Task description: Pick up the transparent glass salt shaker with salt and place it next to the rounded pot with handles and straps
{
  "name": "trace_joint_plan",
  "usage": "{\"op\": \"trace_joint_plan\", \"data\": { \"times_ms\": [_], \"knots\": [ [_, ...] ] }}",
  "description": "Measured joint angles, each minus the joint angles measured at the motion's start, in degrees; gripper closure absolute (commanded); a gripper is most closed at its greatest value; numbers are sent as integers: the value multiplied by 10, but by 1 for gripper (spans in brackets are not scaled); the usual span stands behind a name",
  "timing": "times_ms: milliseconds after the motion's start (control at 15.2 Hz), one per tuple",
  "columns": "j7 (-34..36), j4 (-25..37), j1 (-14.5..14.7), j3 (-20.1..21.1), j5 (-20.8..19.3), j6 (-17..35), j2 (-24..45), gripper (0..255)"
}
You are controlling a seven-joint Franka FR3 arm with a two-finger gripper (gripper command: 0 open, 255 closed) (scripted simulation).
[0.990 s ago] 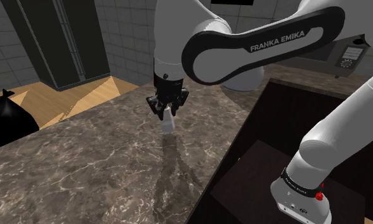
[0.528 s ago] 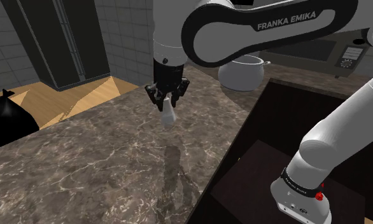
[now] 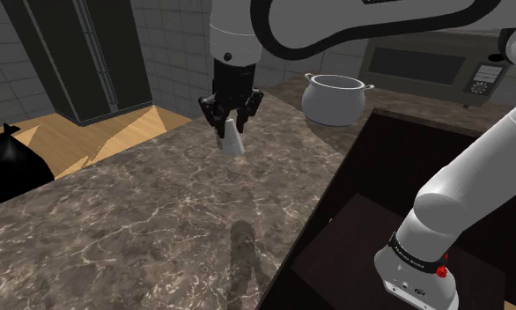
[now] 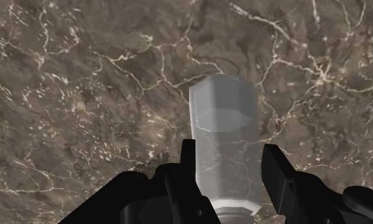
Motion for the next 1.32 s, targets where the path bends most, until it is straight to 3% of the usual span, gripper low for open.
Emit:
{"op": "trace_joint_plan", "data": {
  "times_ms": [1320],
  "knots": [
    [12,207,-8,23,-43,-163,63,255]
  ]
}}
